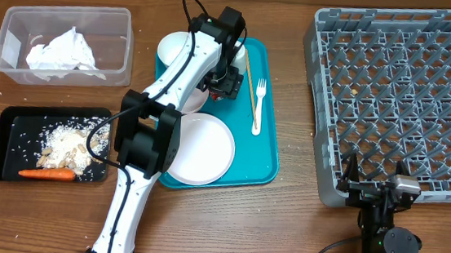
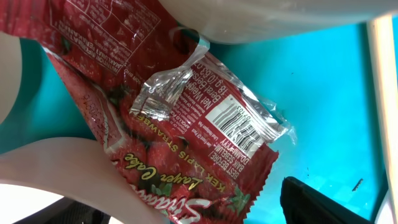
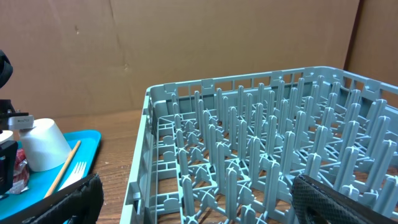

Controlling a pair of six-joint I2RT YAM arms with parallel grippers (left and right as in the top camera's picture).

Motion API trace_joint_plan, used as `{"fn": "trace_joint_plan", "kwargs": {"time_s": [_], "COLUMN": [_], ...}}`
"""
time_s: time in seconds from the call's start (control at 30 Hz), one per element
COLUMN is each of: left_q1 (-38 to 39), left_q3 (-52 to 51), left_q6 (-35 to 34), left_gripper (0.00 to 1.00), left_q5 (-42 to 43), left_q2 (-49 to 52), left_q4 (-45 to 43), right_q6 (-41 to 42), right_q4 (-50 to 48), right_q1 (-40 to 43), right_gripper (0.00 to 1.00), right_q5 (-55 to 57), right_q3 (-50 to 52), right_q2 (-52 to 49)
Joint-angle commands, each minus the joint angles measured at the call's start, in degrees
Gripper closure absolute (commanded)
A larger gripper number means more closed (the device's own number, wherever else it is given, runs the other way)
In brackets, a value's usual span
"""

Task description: Sort waste into correct bins and load items into the dishwasher rack

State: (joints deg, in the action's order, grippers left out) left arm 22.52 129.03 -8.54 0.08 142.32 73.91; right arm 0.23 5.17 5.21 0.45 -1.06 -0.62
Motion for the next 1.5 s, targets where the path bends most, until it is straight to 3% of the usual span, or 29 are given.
{"fn": "trace_joint_plan", "kwargs": {"time_s": [0.0,0.23,0.4,0.53,0.8,1.03,1.27,1.4,1.47], "left_q1": [0.4,0.3,0.3,0.3,0.5,0.9,0.9,1.0,1.0], "left_q3": [0.5,0.5,1.8,4.3,7.6,7.2,5.7,5.7,5.7], "left_q6": [1.1,-7.3,-11.9,-11.7,-9.6,-10.0,-9.6,-9.6,-9.7], "left_gripper": [0.15,0.18,0.17,0.16,0.14,0.15,0.22,0.33,0.34], "left_q5": [-1.1,-12.7,-16.7,-16.0,-5.6,-4.5,-4.5,-4.8,-5.5], "left_q2": [0.8,0.7,-0.1,-1.5,-2.7,-2.7,-2.6,-2.6,-2.4], "left_q4": [0.2,6.0,9.0,9.4,9.2,9.4,7.8,7.1,6.9], "right_q6": [-0.1,-0.1,-0.1,-0.1,-0.1,-0.1,-0.1,-0.1,-0.1], "right_q4": [-0.3,-0.3,-0.3,-0.3,-0.3,-0.3,-0.3,-0.3,-0.3], "right_q1": [0.2,0.2,0.2,0.2,0.2,0.2,0.2,0.2,0.2], "right_gripper": [0.0,0.0,0.0,0.0,0.0,0.0,0.0,0.0,0.0], "right_q5": [0.3,0.3,0.3,0.3,0.4,0.3,0.3,0.3,0.3], "right_q3": [0.6,0.6,0.6,0.6,0.6,0.6,0.6,0.6,0.6], "right_q2": [0.4,0.4,0.4,0.4,0.4,0.4,0.4,0.4,0.4]}}
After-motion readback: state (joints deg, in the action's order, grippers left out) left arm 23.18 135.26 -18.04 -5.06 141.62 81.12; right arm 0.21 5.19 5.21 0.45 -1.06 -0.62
